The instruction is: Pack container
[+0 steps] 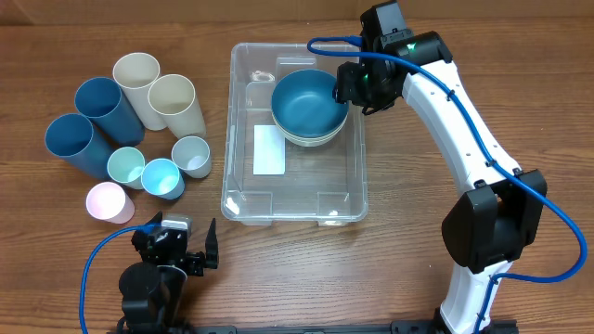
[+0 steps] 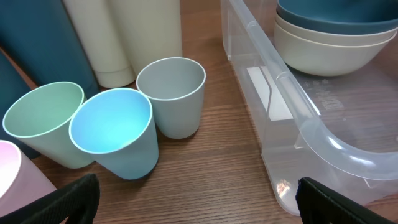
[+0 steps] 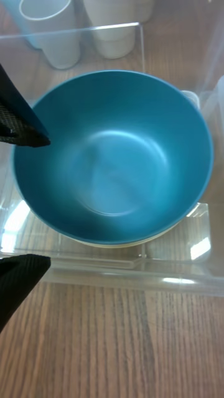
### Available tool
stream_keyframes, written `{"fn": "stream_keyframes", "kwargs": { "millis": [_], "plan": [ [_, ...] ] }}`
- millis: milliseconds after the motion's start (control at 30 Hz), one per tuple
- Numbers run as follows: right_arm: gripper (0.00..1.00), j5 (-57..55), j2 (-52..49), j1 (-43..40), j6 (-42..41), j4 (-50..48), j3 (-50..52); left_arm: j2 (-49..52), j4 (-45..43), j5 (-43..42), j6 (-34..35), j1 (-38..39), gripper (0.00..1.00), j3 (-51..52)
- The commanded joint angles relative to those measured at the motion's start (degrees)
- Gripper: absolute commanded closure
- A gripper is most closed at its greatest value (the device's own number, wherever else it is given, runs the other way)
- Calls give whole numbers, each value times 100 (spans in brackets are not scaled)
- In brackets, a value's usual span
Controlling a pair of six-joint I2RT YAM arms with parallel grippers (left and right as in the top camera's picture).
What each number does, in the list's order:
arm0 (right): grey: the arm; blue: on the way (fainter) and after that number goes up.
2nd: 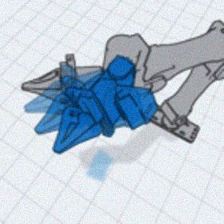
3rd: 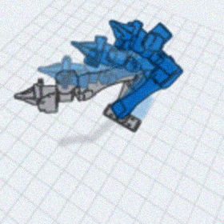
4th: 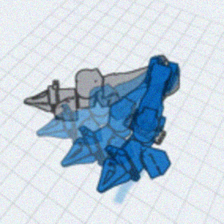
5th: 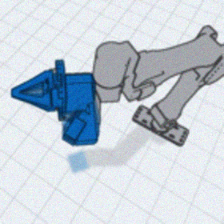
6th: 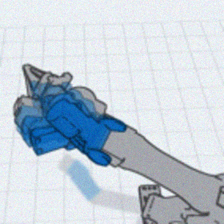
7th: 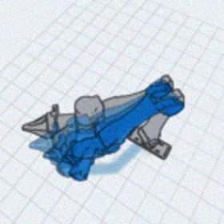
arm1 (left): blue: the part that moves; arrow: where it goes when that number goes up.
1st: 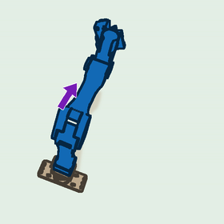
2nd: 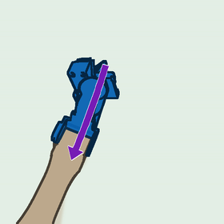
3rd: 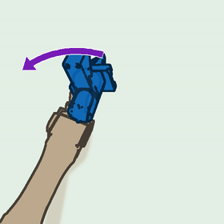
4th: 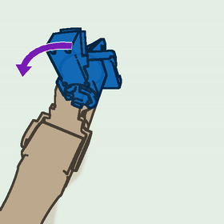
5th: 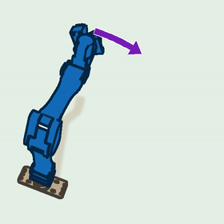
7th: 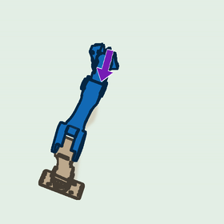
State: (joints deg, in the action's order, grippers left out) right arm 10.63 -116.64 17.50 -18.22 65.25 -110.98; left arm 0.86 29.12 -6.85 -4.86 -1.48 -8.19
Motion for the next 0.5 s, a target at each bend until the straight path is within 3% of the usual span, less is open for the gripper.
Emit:
{"fn": "stream_keyframes", "kwargs": {
  "millis": [0, 200, 233, 267, 467],
  "plan": [
    [40, 105, 273, -151, 59, 44, -234, -59, 11, -24, 15, 39, 0, 11],
    [24, 101, 1488, -1102, 13, 267, -378, -59, 11, -24, 15, 39, 0, 11],
    [6, 103, 1766, -1488, 11, 378, -378, -59, 11, -24, 15, 39, 0, 11],
    [0, 103, 1932, -1786, 13, 459, -378, -59, 11, -24, 15, 39, 0, 11],
    [0, 133, 2236, -3499, -570, 925, -374, -59, 4, -26, 17, 39, 0, 11]
  ]
}}
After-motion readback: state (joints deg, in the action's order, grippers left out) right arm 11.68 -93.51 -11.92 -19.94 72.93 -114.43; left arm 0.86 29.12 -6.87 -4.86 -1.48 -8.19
